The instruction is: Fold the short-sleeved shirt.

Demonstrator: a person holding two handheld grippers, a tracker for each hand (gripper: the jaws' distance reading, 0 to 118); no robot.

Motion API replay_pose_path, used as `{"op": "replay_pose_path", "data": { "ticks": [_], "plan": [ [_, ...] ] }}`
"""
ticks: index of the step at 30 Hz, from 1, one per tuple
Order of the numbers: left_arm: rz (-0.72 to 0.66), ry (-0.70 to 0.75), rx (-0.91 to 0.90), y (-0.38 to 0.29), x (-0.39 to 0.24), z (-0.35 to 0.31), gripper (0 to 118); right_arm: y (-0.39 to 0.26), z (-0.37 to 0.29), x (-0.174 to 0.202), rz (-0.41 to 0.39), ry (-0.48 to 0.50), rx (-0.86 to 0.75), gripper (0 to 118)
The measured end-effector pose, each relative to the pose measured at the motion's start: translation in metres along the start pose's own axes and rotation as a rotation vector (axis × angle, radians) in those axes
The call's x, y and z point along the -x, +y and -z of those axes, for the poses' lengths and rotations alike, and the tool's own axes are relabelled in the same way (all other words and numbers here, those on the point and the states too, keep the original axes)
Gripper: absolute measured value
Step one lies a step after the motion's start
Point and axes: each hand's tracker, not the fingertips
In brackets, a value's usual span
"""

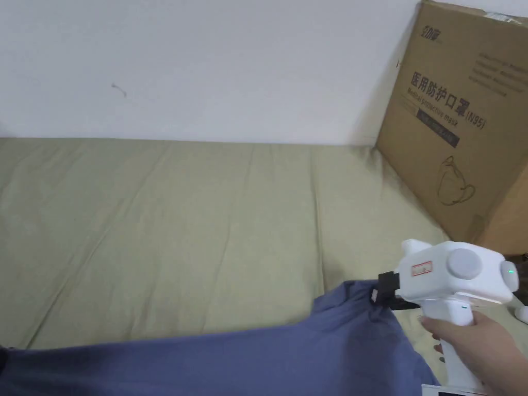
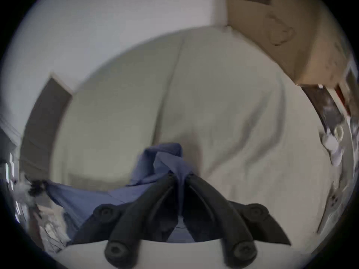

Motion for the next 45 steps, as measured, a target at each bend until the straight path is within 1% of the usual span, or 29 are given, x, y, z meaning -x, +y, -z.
{"op": "replay_pose_path", "data": {
  "ticks": [2,3,6,8,9,13,15,18,21,25,27,28,30,32,33,34,35,36,37,38,39,40,43,45],
  "plan": [
    [-0.028,-0.005,-0.034,0.003,0.001,-0.005,0,0.000,-0.033,0.003,-0.066,-0.042,-0.056,1],
    [-0.031,-0.001,-0.054,0.005,-0.003,-0.009,0,-0.001,-0.049,0.005,-0.082,-0.044,-0.083,1],
    [-0.030,0.001,-0.105,0.013,-0.006,-0.016,0,-0.008,-0.089,0.013,-0.079,-0.018,-0.167,1],
    [-0.033,-0.004,-0.155,0.019,-0.009,-0.021,0,-0.008,-0.105,0.022,-0.126,-0.038,-0.222,1],
    [-0.031,-0.004,-0.181,0.022,-0.011,-0.024,0,-0.007,-0.112,0.027,-0.131,-0.043,-0.250,1],
    [-0.022,0.012,-0.210,0.036,-0.011,-0.034,0,0.001,-0.131,0.037,-0.089,-0.016,-0.281,1],
    [-0.016,0.009,-0.221,0.039,-0.010,-0.038,0,-0.004,-0.136,0.043,-0.096,-0.020,-0.286,1],
    [-0.003,-0.010,-0.212,0.038,-0.007,-0.044,0,-0.016,-0.135,0.039,-0.108,-0.039,-0.280,1],
    [0.021,-0.067,-0.164,0.019,-0.001,-0.042,0,-0.048,-0.130,0.023,-0.101,-0.067,-0.242,1],
    [0.051,-0.125,-0.055,-0.026,0.007,-0.039,0,-0.111,-0.128,-0.009,-0.042,-0.082,-0.069,1],
    [0.095,-0.131,-0.015,-0.053,0.005,-0.043,0,-0.148,-0.133,-0.021,-0.035,-0.080,0.002,1],
    [0.111,-0.133,0.000,-0.066,0.004,-0.045,0,-0.159,-0.129,-0.037,-0.028,-0.080,0.030,1],
    [0.116,-0.146,0.028,-0.091,0.004,-0.046,0,-0.188,-0.130,-0.047,-0.011,-0.071,0.090,1],
    [0.111,-0.155,0.067,-0.114,0.004,-0.044,5,-0.211,-0.126,-0.053,0.017,-0.070,0.117,2],
    [0.114,-0.150,0.080,-0.124,0.004,-0.043,10,-0.219,-0.124,-0.056,0.031,-0.072,0.121,4],
    [0.122,-0.128,0.090,-0.132,0.003,-0.043,26,-0.225,-0.122,-0.057,0.041,-0.085,0.118,12],
    [0.137,-0.082,0.095,-0.138,0.003,-0.045,49,-0.229,-0.121,-0.057,0.051,-0.103,0.112,24],
    [0.126,-0.085,0.090,-0.143,0.004,-0.048,82,-0.230,-0.123,-0.055,0.054,-0.115,0.097,42],
    [0.098,-0.090,0.087,-0.145,0.006,-0.053,113,-0.231,-0.126,-0.053,0.052,-0.122,0.082,77],
    [0.069,-0.105,0.083,-0.146,0.006,-0.058,118,-0.232,-0.130,-0.051,0.046,-0.119,0.068,99],
    [0.048,-0.120,0.057,-0.146,0.003,-0.067,118,-0.231,-0.135,-0.047,0.035,-0.110,0.054,112],
    [0.033,-0.124,-0.001,-0.143,0.000,-0.078,118,-0.229,-0.143,-0.042,0.024,-0.098,0.034,114],
    [-0.049,-0.145,-0.118,-0.132,-0.014,-0.105,118,-0.218,-0.170,-0.022,0.014,-0.057,-0.091,114],
    [-0.101,-0.156,-0.238,-0.122,-0.029,-0.124,118,-0.210,-0.193,0.000,-0.008,-0.022,-0.204,114]
  ]
}}
